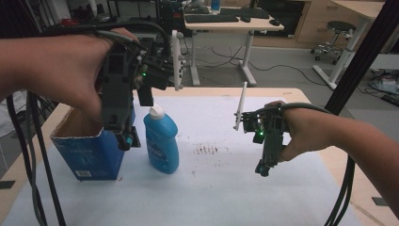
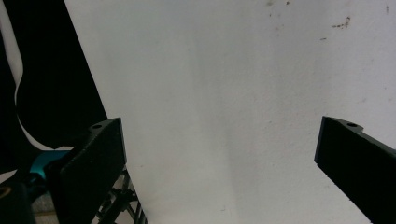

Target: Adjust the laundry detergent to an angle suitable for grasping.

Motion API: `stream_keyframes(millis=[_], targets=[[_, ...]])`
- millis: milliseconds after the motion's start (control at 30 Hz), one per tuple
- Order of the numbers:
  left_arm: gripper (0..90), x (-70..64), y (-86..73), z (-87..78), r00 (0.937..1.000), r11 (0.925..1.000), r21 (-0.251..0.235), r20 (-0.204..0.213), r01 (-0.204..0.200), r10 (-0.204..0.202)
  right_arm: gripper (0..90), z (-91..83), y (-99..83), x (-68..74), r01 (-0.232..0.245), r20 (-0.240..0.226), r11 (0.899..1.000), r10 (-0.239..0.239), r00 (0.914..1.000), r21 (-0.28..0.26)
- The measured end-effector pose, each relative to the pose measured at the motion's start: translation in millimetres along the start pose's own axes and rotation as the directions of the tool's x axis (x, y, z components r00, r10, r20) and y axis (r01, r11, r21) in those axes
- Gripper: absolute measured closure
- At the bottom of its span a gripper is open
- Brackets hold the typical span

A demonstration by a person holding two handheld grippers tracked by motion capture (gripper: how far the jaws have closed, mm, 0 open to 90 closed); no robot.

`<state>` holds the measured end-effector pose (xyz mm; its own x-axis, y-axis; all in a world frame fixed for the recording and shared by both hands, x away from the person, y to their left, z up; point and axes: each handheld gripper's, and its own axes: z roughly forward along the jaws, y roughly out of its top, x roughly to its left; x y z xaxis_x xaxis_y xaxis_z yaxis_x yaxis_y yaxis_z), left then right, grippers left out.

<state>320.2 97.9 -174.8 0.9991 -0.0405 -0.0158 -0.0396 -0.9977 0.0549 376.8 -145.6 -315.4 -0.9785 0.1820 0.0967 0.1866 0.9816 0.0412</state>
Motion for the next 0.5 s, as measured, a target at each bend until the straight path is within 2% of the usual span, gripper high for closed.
stream_keyframes(millis=[200,300,333,367,500], targets=[[1.7,-1.6,1.7,0.6,1.0000,1.0000,0.001,0.006,-0.008,0.008,1.1,-3.0,-1.0,1.6,-0.005,0.004,1.000,0.006,1.0000,-0.011],[1.7,-0.6,1.0,2.4,1.0000,1.0000,0.008,0.008,0.001,-0.001,1.1,-2.0,-2.7,-0.6,-0.001,0.005,1.000,0.001,1.0000,-0.005],[1.7,-0.3,0.8,2.6,1.0000,1.0000,0.010,0.005,0.000,0.000,1.1,-2.1,-2.9,-0.6,-0.014,0.004,1.000,0.014,0.9999,-0.005],[1.7,-0.6,0.4,3.1,0.9999,1.0000,0.007,0.009,0.006,-0.006,1.1,-2.3,-3.4,-1.9,-0.003,0.008,1.000,0.003,1.0000,-0.005],[1.7,-0.9,-0.1,2.9,1.0000,1.0000,0.007,0.007,0.006,-0.006,1.1,-3.8,-4.0,-0.8,-0.006,0.011,1.000,0.006,0.9999,-0.020]])
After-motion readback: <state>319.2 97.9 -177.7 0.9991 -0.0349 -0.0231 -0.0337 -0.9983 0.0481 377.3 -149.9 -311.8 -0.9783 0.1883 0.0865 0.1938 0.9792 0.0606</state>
